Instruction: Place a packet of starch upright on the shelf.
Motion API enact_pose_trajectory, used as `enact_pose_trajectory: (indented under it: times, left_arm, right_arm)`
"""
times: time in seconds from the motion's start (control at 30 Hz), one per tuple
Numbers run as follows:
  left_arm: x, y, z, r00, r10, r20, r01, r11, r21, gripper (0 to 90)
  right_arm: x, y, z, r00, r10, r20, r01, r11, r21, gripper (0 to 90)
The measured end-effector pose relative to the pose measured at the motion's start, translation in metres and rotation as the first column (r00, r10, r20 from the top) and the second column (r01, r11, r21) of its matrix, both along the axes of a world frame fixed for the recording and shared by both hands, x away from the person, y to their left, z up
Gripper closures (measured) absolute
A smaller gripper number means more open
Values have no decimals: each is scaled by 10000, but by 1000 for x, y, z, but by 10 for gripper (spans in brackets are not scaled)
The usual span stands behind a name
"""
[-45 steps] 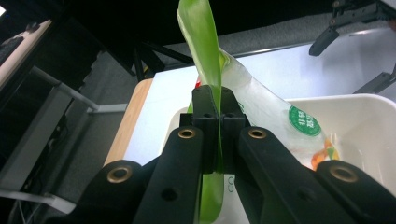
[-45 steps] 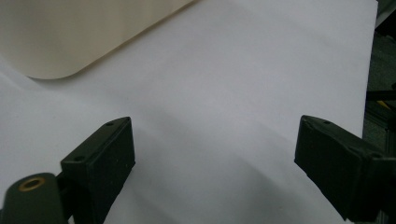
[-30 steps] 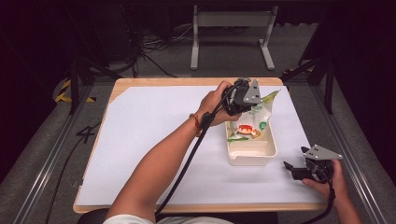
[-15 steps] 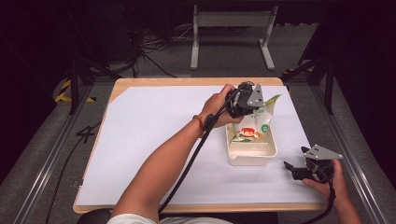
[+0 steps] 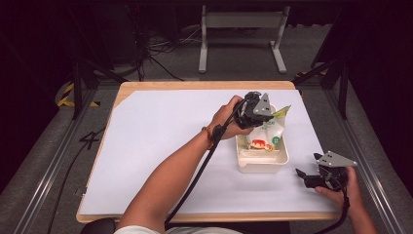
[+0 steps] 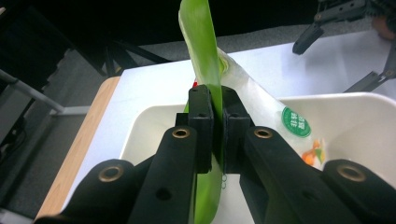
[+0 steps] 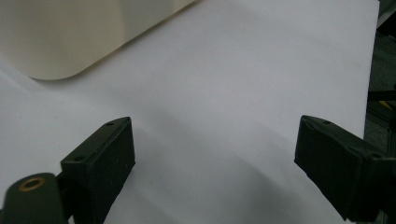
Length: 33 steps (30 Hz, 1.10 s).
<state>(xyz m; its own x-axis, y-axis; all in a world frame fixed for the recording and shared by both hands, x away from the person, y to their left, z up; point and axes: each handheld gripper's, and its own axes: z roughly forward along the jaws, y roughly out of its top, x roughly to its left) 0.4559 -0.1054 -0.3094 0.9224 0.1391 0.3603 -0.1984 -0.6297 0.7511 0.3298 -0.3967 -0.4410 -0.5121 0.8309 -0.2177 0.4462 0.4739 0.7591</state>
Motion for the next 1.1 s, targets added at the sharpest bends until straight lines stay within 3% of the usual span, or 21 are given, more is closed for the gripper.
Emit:
enact_pose_trajectory:
  times: [0.13, 0.4, 0.7, 0.87, 1.1]
  left_arm:
    - [2, 1, -3, 9997, 3, -236, -6, 9999, -117, 854]
    - [2, 5, 2, 9997, 84, -220, -97, 9979, -634, 791]
    - [4, 12, 4, 9994, 246, -248, -262, 9976, -642, 755]
    - [4, 21, 8, 9992, 364, -175, -372, 9982, -471, 702]
    - [0, 31, 15, 9980, 577, 253, -578, 9983, 19, 630]
  right_arm:
    - [0, 0, 0, 10000, 1, -12, -1, 10000, -29, 119]
    - [0, 0, 0, 10000, -1, -3, 1, 10000, -11, 119]
    - [0, 0, 0, 10000, -10, 10, 10, 10000, -30, 120]
    - [0, 0, 0, 10000, 15, 14, -15, 10000, -28, 120]
    - [0, 0, 0, 10000, 0, -10, 0, 10000, -28, 120]
